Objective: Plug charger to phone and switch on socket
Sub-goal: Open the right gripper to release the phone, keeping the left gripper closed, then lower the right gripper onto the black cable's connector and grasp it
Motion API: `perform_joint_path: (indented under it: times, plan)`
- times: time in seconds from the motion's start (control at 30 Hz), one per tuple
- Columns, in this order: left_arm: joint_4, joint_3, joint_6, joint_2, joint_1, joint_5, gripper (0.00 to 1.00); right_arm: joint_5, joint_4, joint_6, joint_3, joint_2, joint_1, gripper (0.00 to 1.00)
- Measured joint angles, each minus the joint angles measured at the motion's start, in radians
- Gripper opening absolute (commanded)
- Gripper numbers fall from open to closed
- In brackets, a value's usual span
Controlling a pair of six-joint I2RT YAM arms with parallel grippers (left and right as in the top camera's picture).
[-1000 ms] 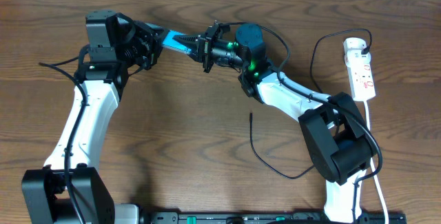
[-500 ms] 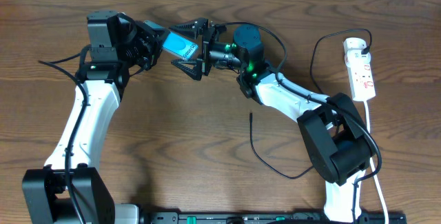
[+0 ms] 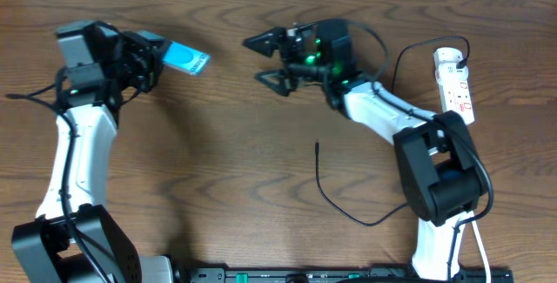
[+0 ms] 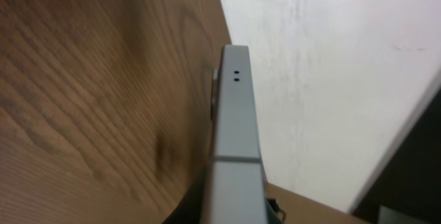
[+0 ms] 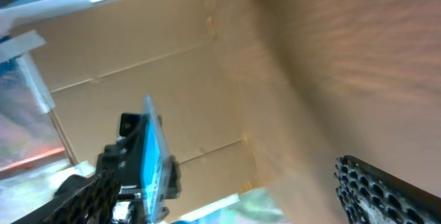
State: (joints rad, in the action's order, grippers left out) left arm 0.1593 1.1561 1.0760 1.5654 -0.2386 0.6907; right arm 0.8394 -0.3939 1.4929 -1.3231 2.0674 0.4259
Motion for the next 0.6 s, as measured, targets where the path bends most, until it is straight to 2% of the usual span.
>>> perform_joint_path:
  times: [0.13,0.23,0.33,0.4,0.6]
  plan:
    - [0.017,0.000,-0.084,0.000,-0.062,0.162,0.08,0.031,0.197,-0.197,-0.007,0.000,-0.085,0.99]
    - [0.033,0.000,-0.155,0.002,-0.068,0.265,0.07,-0.006,0.466,-0.364,-0.011,-0.010,-0.124,0.99]
    - [0.074,0.000,-0.217,0.004,-0.067,0.329,0.07,-0.133,0.787,-0.528,-0.011,-0.040,-0.137,0.99]
    - [0.089,0.000,-0.253,0.011,-0.067,0.357,0.07,-0.229,0.926,-0.605,-0.013,-0.075,-0.137,0.99]
    - [0.103,0.000,-0.341,0.077,-0.057,0.439,0.07,-0.476,1.190,-0.760,-0.058,-0.241,-0.131,0.99]
